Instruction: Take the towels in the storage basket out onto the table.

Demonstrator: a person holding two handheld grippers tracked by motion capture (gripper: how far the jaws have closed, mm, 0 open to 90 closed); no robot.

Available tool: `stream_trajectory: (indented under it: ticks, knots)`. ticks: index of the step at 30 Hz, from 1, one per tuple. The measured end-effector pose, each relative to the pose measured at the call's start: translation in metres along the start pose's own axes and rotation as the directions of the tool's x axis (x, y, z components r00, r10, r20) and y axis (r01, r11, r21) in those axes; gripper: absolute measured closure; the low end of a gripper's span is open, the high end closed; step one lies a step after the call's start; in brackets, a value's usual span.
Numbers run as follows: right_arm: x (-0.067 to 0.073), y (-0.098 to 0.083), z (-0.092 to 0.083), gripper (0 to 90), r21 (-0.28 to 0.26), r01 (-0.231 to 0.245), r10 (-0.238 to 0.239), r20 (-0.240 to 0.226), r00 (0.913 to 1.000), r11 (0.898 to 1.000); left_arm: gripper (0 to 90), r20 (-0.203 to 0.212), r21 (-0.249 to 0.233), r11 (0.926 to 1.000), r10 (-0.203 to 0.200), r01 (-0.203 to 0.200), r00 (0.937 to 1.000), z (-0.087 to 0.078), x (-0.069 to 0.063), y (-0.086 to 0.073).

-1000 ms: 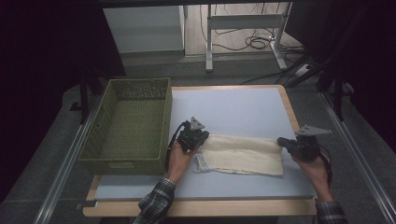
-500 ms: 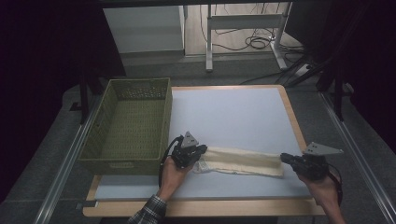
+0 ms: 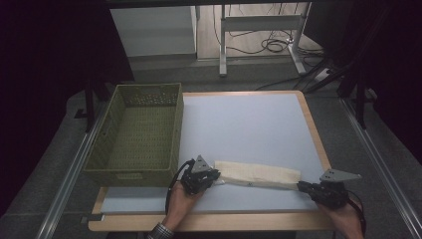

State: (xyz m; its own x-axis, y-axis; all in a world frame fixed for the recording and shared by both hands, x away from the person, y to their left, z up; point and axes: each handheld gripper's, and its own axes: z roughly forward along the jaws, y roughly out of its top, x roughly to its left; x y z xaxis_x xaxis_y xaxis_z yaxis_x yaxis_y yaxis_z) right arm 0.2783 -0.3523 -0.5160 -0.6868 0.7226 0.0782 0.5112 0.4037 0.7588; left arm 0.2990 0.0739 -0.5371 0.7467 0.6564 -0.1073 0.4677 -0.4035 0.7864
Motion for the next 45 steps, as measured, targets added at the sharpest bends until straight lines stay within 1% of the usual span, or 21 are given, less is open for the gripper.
stream_trajectory:
  ticks: [2, 3, 6, 7, 8, 11, 13, 16, 19, 25, 26, 29, 31, 32, 33, 36, 37, 39, 41, 42, 45]
  knots:
    - [0.0, -0.001, -0.001, 77.9, 0.003, -0.006, 0.006, -0.005, 1.0, 1.0, 63.8, 0.013, -0.008, 0.9998, -0.017, 0.017, 0.9998, -0.003, 0.001, -0.002]
    - [0.001, 0.0, -0.004, 72.5, 0.006, -0.006, 0.006, 0.005, 1.0, 1.0, 54.7, -0.014, -0.019, 0.9996, -0.021, 0.02, 0.9997, -0.008, 0.001, 0.001]
    - [0.002, 0.002, -0.01, 69.7, -0.008, -0.01, 0.01, 0.002, 1.0, 1.0, 42.3, -0.033, -0.04, 0.999, -0.02, 0.019, 0.9992, -0.016, 0.002, 0.006]
    - [0.002, 0.005, -0.013, 68.1, -0.016, -0.011, 0.011, 0.004, 0.9999, 1.0, 42.3, -0.041, -0.049, 0.9986, -0.024, 0.022, 0.9989, -0.02, 0.002, 0.009]
    - [0.001, 0.011, -0.018, 65.7, -0.028, -0.008, 0.008, 0.015, 0.9999, 1.0, 37.1, -0.048, -0.069, 0.9971, -0.034, 0.031, 0.9982, -0.026, 0.003, 0.017]
    - [0.0, 0.019, -0.022, 64.3, -0.041, -0.002, 0.003, 0.032, 0.9995, 0.999, 31.7, -0.042, -0.079, 0.9959, -0.048, 0.044, 0.998, -0.027, 0.004, 0.027]
    - [0.001, 0.034, -0.023, 65.2, -0.058, 0.008, -0.007, 0.032, 0.9995, 0.998, 30.6, -0.066, -0.065, 0.9977, -0.024, 0.02, 0.9975, -0.022, 0.001, 0.042]
    - [0.003, 0.043, -0.018, 68.9, -0.051, 0.014, -0.013, 0.015, 0.9998, 0.999, 30.4, -0.064, -0.053, 0.9985, -0.015, 0.011, 0.9979, -0.014, -0.002, 0.05]
    - [0.009, 0.058, 0.006, 78.7, -0.031, 0.017, -0.018, -0.023, 0.9996, 0.999, 31.9, -0.048, -0.027, 0.9996, -0.007, 0.006, 0.9988, 0.01, -0.006, 0.062]
    - [0.026, 0.077, 0.042, 80.8, -0.015, 0.037, -0.038, -0.079, 0.9962, 0.999, 28.3, -0.046, 0.02, 0.9998, 0.009, -0.008, 0.9989, 0.042, -0.014, 0.071]
    - [0.035, 0.083, 0.057, 80.7, -0.003, 0.057, -0.057, -0.09, 0.9943, 0.998, 25.5, -0.057, 0.038, 0.9992, 0.01, -0.008, 0.9983, 0.052, -0.016, 0.069]
    - [0.045, 0.086, 0.078, 80.5, 0.034, 0.093, -0.089, -0.097, 0.9913, 0.995, 21.6, -0.107, 0.061, 0.9981, 0.013, -0.006, 0.9942, 0.06, -0.017, 0.062]
    - [0.047, 0.085, 0.083, 80.5, 0.051, 0.103, -0.098, -0.097, 0.9905, 0.993, 21.1, -0.13, 0.071, 0.9975, 0.014, -0.005, 0.9914, 0.06, -0.017, 0.058]
    - [0.047, 0.081, 0.088, 80.5, 0.078, 0.116, -0.11, -0.082, 0.9906, 0.99, 21.0, -0.17, 0.084, 0.9964, 0.01, 0.004, 0.9854, 0.059, -0.014, 0.051]
    - [0.047, 0.081, 0.088, 80.5, 0.078, 0.116, -0.11, -0.082, 0.9906, 0.99, 21.1, -0.17, 0.084, 0.9964, 0.01, 0.004, 0.9854, 0.059, -0.014, 0.051]
    - [0.035, 0.069, 0.082, 80.5, 0.09, 0.085, -0.081, -0.054, 0.9953, 0.992, 20.8, -0.176, 0.072, 0.9963, -0.032, 0.046, 0.9839, 0.052, -0.007, 0.038]
    - [0.035, 0.069, 0.082, 80.5, 0.09, 0.085, -0.081, -0.054, 0.9953, 0.992, 20.6, -0.176, 0.072, 0.9963, -0.032, 0.046, 0.9839, 0.052, -0.007, 0.038]
    - [0.019, 0.058, 0.068, 80.5, 0.086, 0.044, -0.041, -0.029, 0.9987, 0.995, 20.1, -0.188, 0.069, 0.9961, -0.04, 0.054, 0.9812, 0.046, -0.004, 0.032]
    - [0.014, 0.054, 0.064, 80.5, 0.085, 0.027, -0.026, -0.022, 0.9994, 0.996, 19.9, -0.193, 0.069, 0.9962, -0.039, 0.053, 0.9803, 0.043, -0.003, 0.031]
    - [0.005, 0.046, 0.055, 80.5, 0.08, 0.004, -0.004, -0.006, 1.0, 0.997, 19.9, -0.205, 0.068, 0.9963, -0.039, 0.053, 0.9779, 0.039, -0.001, 0.027]
    - [-0.007, 0.035, 0.042, 80.5, 0.066, -0.034, 0.034, 0.0, 0.9994, 0.997, 19.9, -0.228, 0.067, 0.9958, -0.046, 0.063, 0.9725, 0.031, 0.003, 0.022]
